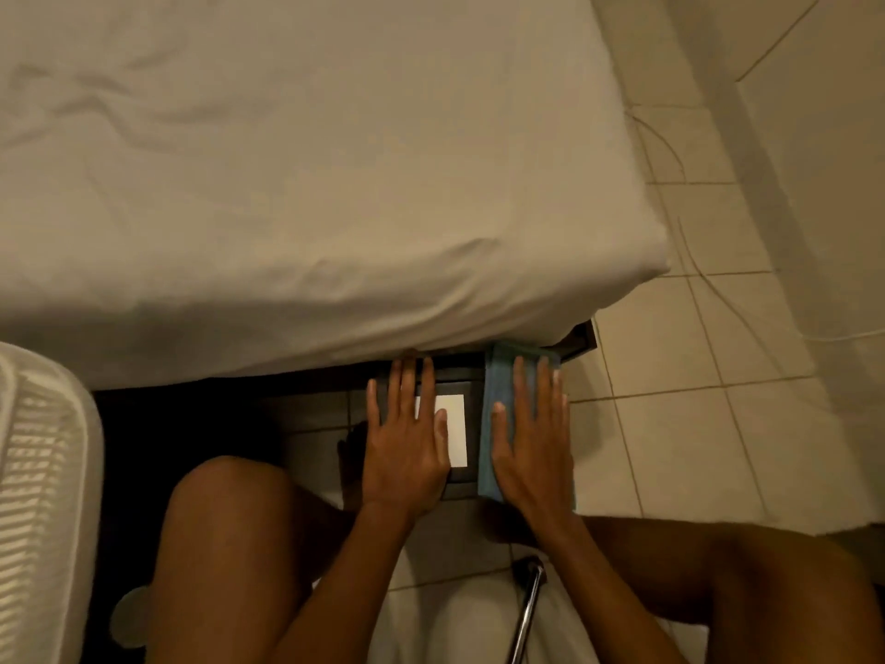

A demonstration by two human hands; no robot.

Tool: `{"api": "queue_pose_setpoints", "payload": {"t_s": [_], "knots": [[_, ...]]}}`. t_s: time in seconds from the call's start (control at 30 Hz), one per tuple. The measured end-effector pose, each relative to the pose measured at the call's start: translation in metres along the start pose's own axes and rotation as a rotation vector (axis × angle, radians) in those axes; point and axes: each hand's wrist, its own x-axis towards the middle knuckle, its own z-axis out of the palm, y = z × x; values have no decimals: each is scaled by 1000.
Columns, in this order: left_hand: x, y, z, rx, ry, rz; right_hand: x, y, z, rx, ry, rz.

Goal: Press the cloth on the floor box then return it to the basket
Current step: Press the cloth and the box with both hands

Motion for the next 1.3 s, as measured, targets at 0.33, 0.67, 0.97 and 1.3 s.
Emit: {"api": "queue_pose_setpoints", "payload": {"t_s": [0.33,0.67,0.97,1.3], "knots": [[-3,0,0,2,-20,2,-12,4,-2,-18,-28,-25],[-3,-1,3,17,-8,-17,-22,8,-3,-11,-56,-137],[-11,1,5,23,-1,-49,-1,-8,2,-12,3,-30],[-11,2,5,27,4,-55,18,-11,5,17,38,126]]}}
